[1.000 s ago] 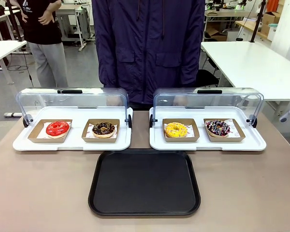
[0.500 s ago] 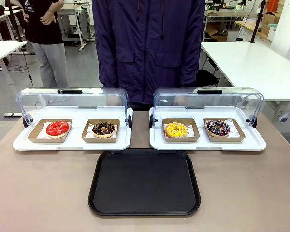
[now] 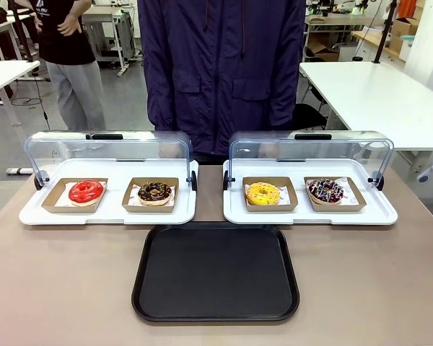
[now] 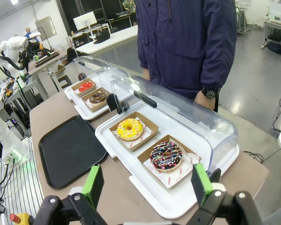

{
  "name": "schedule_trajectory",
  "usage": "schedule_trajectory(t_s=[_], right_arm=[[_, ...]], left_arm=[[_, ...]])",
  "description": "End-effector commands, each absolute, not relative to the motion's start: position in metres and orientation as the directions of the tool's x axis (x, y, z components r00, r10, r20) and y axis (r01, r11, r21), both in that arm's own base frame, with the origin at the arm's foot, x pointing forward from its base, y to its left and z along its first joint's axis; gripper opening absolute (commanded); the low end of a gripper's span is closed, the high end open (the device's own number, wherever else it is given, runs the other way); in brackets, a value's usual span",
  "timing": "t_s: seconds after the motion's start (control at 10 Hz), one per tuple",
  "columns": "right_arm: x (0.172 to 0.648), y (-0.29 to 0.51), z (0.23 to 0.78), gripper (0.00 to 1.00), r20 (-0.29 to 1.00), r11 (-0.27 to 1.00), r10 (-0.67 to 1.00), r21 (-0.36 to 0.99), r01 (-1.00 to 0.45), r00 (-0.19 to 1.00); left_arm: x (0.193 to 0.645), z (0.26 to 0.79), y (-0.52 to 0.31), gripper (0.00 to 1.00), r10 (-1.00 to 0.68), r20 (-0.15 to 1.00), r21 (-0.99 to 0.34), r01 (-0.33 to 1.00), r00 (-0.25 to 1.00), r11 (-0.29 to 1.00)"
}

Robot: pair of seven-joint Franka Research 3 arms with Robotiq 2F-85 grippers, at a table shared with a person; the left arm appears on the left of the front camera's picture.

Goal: Move the fourth donut from the left to the tray.
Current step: Pick up the Paper togo box containing the Donut indicated by the person and place it on the Handle tray.

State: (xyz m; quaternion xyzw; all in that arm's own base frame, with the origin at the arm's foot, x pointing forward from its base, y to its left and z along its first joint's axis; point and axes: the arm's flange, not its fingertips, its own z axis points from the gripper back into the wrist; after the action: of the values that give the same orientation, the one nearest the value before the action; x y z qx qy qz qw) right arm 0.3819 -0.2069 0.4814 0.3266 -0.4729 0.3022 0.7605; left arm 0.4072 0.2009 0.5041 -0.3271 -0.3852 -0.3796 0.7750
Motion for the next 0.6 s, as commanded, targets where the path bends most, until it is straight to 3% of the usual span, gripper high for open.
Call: schedule_trajectory(t_s=[0.0, 0.5], right_arm=[[0.386, -0.2074, 0.4819, 1.0, 0.931, 0.603, 0.141, 0.188, -0.775, 0.336], [0.386, -0.2074, 0.4819, 1.0, 0.931, 0.603, 0.141, 0.188, -0.775, 0.336]], left_arm=[[0.4073, 0.5055, 0.2022, 1.0, -0.34, 0.852, -0.205, 0.851, 0.398, 0.483], [0.4073, 0.5055, 0.2022, 1.0, -0.34, 0.852, -0.205, 0.851, 0.398, 0.483]])
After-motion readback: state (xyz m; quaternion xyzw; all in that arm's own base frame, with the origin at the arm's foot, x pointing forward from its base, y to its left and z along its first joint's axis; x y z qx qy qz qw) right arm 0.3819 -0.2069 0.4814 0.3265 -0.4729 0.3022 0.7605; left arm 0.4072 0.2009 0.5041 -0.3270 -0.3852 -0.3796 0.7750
